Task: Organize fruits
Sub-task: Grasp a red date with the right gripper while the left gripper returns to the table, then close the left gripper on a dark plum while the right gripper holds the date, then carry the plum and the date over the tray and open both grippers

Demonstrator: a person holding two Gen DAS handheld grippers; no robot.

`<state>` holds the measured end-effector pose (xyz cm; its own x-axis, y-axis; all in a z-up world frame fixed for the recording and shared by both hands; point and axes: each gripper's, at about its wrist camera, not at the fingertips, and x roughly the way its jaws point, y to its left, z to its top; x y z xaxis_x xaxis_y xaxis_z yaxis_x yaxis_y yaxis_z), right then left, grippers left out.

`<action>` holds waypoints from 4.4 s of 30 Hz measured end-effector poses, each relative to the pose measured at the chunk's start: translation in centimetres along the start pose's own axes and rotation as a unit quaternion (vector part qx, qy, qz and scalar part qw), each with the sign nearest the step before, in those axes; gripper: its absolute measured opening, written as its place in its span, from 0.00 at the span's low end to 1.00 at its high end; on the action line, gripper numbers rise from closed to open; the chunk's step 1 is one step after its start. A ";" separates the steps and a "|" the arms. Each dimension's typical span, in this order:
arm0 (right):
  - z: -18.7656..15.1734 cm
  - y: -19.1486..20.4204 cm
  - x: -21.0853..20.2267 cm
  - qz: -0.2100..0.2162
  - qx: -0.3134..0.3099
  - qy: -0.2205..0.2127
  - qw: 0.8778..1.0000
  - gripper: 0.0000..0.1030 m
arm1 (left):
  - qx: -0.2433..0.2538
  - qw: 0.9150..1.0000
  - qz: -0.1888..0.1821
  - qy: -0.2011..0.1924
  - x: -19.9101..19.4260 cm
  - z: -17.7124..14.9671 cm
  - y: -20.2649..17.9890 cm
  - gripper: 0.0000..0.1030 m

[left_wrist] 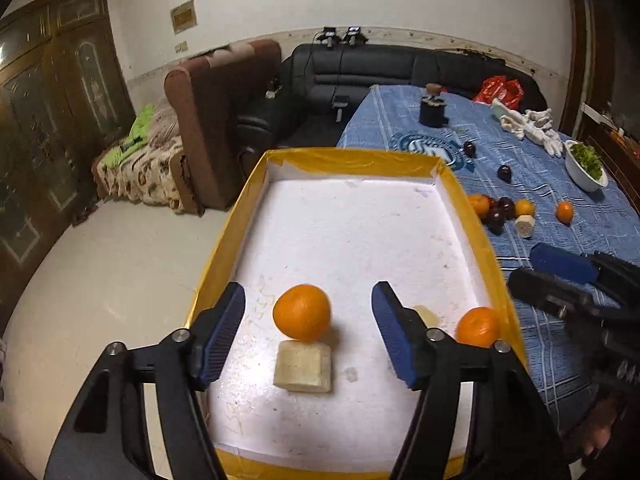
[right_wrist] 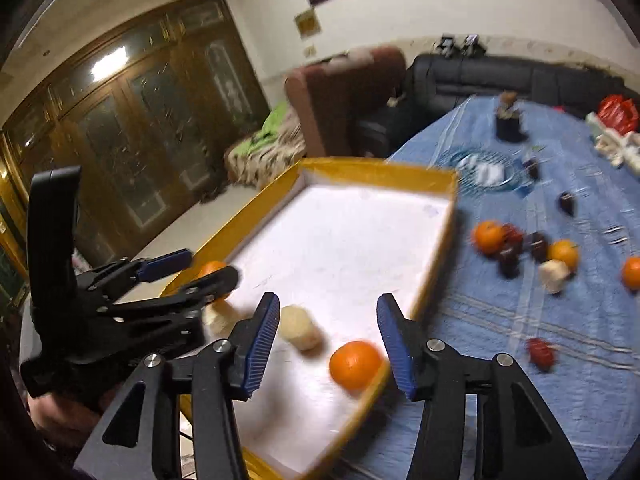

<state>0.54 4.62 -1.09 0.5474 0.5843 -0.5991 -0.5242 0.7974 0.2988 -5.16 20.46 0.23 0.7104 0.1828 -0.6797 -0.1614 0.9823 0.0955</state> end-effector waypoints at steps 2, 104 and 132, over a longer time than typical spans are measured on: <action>-0.3 -2.1 -1.5 -0.023 0.009 -0.012 1.000 0.51 | 0.013 1.000 -0.010 -0.012 -0.8 0.2 -0.8 0.69; -2.5 -22.1 -5.5 -0.041 0.183 -0.070 0.980 0.17 | 0.064 0.987 -0.110 0.101 12.3 6.8 -20.6 0.18; -2.5 -21.9 -5.3 -0.052 0.175 -0.066 0.981 0.17 | 0.032 0.984 -0.136 0.107 12.3 6.7 -20.3 0.20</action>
<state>7.53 -16.34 -6.32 0.6781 0.4934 -0.5447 -0.2180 0.8428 0.4921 11.44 3.08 -5.24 0.5589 -0.0943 -0.8239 0.0638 0.9955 -0.0707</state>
